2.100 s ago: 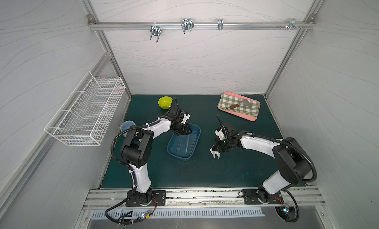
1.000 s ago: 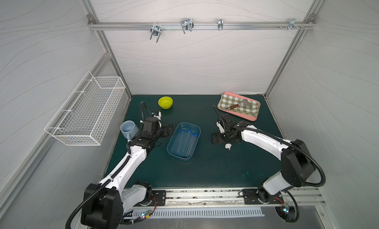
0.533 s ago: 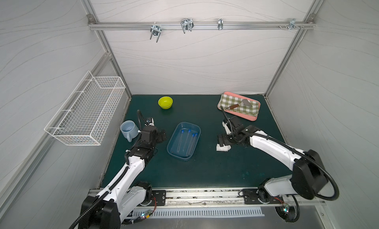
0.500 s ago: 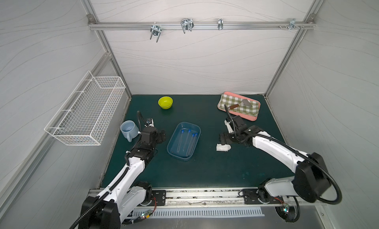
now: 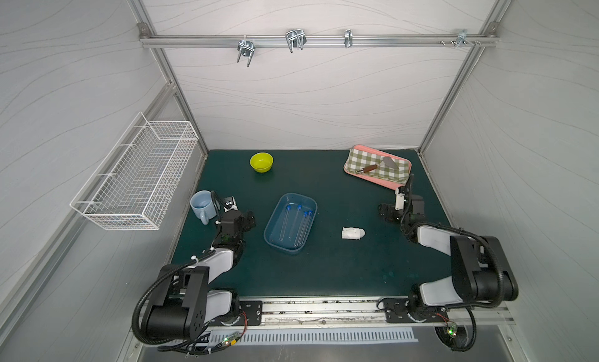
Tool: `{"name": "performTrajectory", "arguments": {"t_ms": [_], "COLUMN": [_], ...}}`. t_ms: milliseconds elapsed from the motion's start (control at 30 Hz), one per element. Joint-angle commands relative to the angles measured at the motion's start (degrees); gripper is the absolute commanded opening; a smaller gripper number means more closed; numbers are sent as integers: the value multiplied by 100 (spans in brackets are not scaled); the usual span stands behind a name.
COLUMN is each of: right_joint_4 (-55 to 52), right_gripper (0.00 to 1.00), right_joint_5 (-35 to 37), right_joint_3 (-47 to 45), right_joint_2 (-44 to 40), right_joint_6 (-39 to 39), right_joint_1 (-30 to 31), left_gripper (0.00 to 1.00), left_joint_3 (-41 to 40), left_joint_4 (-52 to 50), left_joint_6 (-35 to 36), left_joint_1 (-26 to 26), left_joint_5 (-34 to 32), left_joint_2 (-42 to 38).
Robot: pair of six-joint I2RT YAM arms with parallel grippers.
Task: Wipe the exteriors of test tubes
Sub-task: Reset both arms
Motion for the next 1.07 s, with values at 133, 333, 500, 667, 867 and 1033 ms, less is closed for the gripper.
{"name": "performTrajectory", "arguments": {"t_ms": [133, 333, 500, 667, 867, 1033], "right_joint_4": [3046, 2627, 2430, 2410, 2400, 2428], "right_gripper": [99, 99, 99, 99, 99, 99], "right_joint_5": [-68, 57, 58, 32, 36, 30], "right_joint_3": [-659, -305, -264, -255, -246, -272], "right_joint_2": [608, 769, 715, 715, 711, 696], "right_joint_6": [-411, -448, -457, -487, -489, -488], "right_joint_1": [-69, 13, 22, 18, 25, 29], "left_gripper": [100, 100, 100, 100, 100, 100], "left_joint_3": [192, 858, 816, 828, 971, 850], "left_joint_4": [2657, 1094, 1184, 1247, 1026, 1171], "left_joint_6": [343, 346, 359, 480, 421, 446], "left_joint_1": [330, 330, 330, 155, 267, 260], "left_joint_5": [806, 852, 863, 623, 875, 876], "left_joint_2": [1547, 1439, 1436, 1491, 1555, 1467]}}
